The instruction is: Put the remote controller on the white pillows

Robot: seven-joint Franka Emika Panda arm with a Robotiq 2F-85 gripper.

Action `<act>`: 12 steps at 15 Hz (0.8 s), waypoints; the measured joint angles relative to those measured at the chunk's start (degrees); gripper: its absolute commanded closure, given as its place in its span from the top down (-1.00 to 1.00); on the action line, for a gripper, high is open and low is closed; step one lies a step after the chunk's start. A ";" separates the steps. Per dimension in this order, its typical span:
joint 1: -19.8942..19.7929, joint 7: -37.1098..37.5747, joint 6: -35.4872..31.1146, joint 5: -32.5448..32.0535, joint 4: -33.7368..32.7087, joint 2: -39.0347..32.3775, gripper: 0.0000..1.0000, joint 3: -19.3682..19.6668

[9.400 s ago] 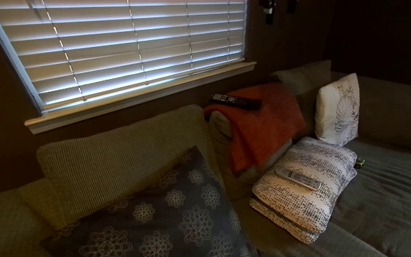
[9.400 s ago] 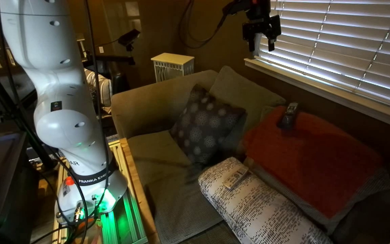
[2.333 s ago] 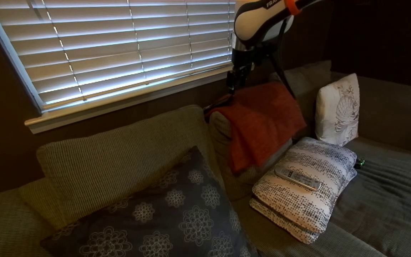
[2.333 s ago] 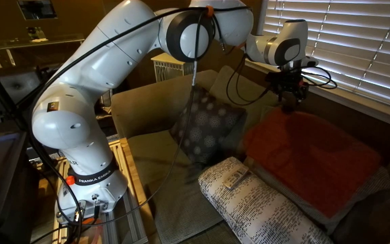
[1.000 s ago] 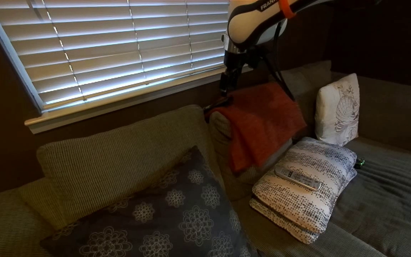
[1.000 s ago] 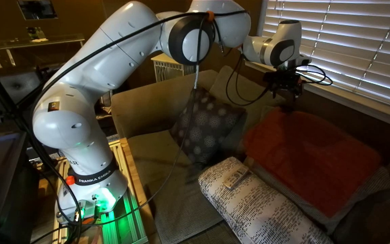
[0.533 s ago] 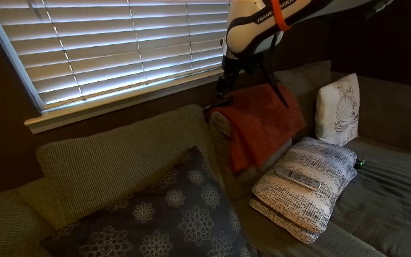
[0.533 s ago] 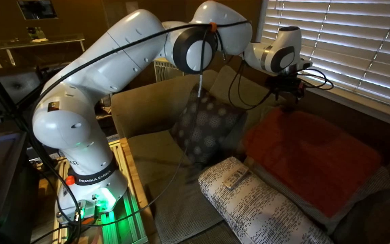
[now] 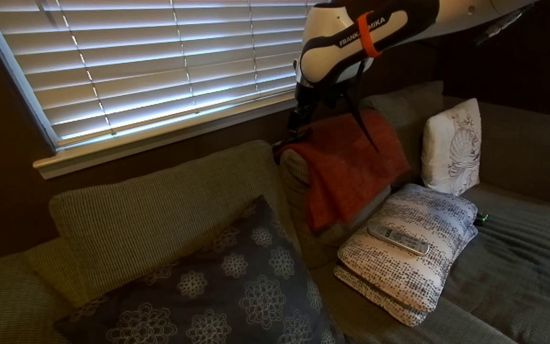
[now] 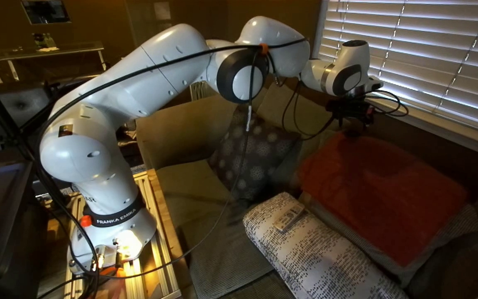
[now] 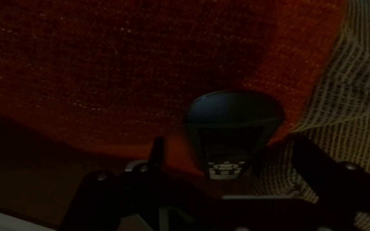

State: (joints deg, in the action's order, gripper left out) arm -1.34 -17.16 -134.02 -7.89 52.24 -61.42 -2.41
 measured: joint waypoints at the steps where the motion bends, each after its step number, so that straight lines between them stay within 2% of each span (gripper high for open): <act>1: 0.01 0.00 0.07 0.00 -0.57 -0.63 1.00 0.00; 12: 0.01 0.00 4.66 0.00 -5.10 -4.21 1.00 0.22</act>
State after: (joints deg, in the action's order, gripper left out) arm -1.33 -17.16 -129.36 -7.89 47.14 -65.63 -2.19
